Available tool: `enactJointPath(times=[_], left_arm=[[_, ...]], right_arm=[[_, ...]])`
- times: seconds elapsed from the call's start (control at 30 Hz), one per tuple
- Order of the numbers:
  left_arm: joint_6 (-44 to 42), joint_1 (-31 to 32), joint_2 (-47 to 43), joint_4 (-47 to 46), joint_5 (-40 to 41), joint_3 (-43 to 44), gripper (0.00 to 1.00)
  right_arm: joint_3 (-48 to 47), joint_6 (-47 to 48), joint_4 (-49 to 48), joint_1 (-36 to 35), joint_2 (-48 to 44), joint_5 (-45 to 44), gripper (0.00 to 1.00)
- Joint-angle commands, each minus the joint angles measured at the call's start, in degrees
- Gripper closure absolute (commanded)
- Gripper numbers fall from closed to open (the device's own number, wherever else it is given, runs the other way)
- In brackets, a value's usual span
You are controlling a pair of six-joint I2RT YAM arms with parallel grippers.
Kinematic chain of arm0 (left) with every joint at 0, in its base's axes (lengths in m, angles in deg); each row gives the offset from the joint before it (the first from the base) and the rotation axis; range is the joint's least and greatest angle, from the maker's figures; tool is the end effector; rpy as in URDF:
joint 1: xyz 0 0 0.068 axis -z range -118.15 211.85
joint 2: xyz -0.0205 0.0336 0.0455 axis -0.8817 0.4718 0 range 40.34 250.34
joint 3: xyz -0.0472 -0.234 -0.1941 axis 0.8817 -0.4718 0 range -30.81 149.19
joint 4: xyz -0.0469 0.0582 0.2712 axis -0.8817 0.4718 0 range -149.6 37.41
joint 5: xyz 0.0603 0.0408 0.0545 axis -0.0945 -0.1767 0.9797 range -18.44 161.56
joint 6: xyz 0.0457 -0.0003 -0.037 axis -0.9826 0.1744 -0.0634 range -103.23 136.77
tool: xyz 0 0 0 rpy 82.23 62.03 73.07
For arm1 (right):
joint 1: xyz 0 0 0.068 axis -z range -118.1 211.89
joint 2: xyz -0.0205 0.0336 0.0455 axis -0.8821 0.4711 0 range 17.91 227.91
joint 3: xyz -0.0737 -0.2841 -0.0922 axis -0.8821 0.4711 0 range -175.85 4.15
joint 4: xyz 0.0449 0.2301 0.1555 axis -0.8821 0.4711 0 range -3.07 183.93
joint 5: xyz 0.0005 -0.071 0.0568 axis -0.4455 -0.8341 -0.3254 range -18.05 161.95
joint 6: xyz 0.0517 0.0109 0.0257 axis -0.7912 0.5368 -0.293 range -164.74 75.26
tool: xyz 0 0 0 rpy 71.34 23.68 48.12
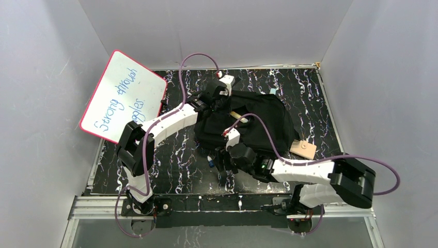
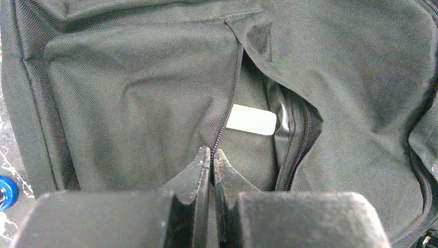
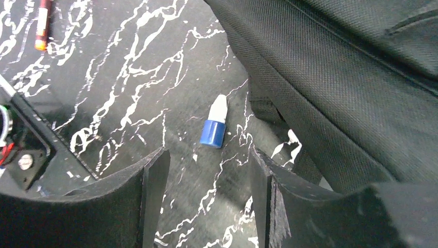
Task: Pack the student bag
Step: Pick up the stationery from the center of the board.
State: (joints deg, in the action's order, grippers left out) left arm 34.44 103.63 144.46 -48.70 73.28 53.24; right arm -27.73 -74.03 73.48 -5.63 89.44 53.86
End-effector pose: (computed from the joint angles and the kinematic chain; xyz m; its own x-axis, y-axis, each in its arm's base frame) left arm 0.3466 -0.3080 0.3093 -0.5618 0.0952 -0.8218 0.4999 0.8306 -0.2455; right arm 0.1157 0.2453 0.2237 -0.5249 -0.0521 -0.8496 -0.5906 0.7411 0.3194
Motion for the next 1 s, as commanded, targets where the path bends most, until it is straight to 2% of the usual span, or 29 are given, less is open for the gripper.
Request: enactJointPath(times=[0.0, 0.2, 0.5, 0.77, 0.97], left_arm=[[0.5, -1.7, -3.7, -0.2, -0.8, -0.5, 1.0], [0.5, -2.4, -4.3, -0.5, -1.5, -1.0, 1.0], [0.6, -3.1, -4.9, -0.8, -1.7, -1.6, 1.0], [0.3, -3.4, -4.8, -0.9, -1.7, -1.8, 1.0], [0.1, -3.6, -4.9, -1.0, -1.6, -2.0, 1.0]], right_arm=[[-1.8, 1.6, -9.7, -0.2, 5.6, -2.7, 0.34], [-4.2, 2.3, -11.7, -0.2, 12.9, -1.1, 0.34], [-7.2, 3.0, -10.9, -0.6, 18.5, 0.2, 0.34], [-10.5, 3.1, -6.7, -1.9, 24.2, -5.3, 0.36], [-13.6, 4.1, -1.0, -3.7, 26.3, -9.9, 0.46]])
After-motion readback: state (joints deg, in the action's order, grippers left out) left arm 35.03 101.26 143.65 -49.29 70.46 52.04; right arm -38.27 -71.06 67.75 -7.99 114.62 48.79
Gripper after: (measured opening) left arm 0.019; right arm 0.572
